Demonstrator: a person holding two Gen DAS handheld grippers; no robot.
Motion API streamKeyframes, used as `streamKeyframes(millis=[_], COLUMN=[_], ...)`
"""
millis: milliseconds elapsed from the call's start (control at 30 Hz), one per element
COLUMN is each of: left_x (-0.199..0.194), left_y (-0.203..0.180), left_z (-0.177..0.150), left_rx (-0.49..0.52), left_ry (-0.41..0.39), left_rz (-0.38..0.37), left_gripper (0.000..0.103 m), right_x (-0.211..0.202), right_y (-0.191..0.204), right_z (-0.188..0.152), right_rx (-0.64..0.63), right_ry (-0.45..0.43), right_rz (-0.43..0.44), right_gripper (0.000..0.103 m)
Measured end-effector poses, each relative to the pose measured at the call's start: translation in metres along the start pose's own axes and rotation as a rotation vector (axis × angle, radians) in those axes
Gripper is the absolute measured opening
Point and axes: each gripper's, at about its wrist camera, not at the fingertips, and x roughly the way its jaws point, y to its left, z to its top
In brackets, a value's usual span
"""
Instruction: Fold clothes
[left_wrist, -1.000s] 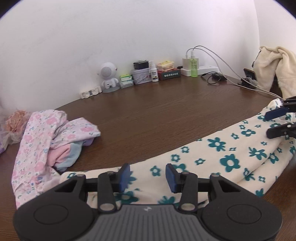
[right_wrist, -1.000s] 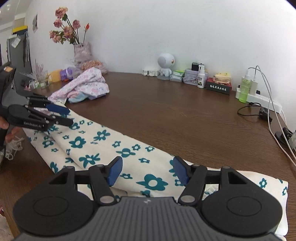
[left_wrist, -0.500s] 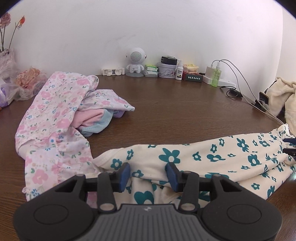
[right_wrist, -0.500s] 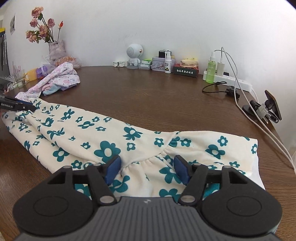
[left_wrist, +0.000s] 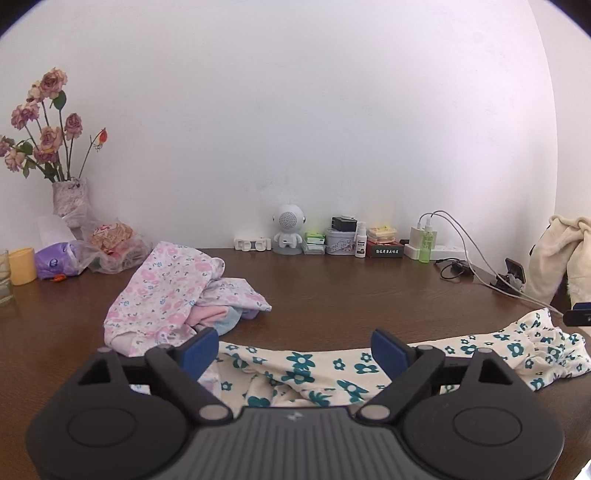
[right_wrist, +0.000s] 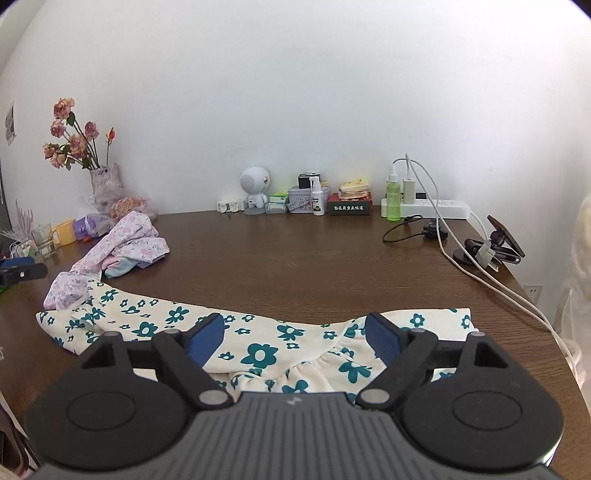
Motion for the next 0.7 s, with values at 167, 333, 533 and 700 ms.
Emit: streamKeyframes(millis=[167,333,533,700], left_x=[-0.01,-0.005,-0.004,-0.004], left_y=[-0.015,-0.035,-0.055,-0.062], left_z=[-0.022,-0.032,-0.038,-0.035], left_rx=[-0.238,-0.241,-0.205,-0.185], left_ry=[0.04,0.114,0.141,0.139], left_rz=[-0.022,-0.007,-0.056,-0.06], left_gripper=[0.099,0.099,0.099,0.099], right_x=[-0.011,-0.018,-0.023,-0.025], right_y=[0.008,0.013,0.013,0.004], right_z=[-0.016,-0.032,-0.044,-0.046], right_rx=[0.055,0.086,0.104,0.135], right_ry=[0.021,0.082,0.087,0.087], right_rz=[-0.112,-0.141,-0.149,-0.152], right_gripper=[0.103,0.103,0.103,0.103])
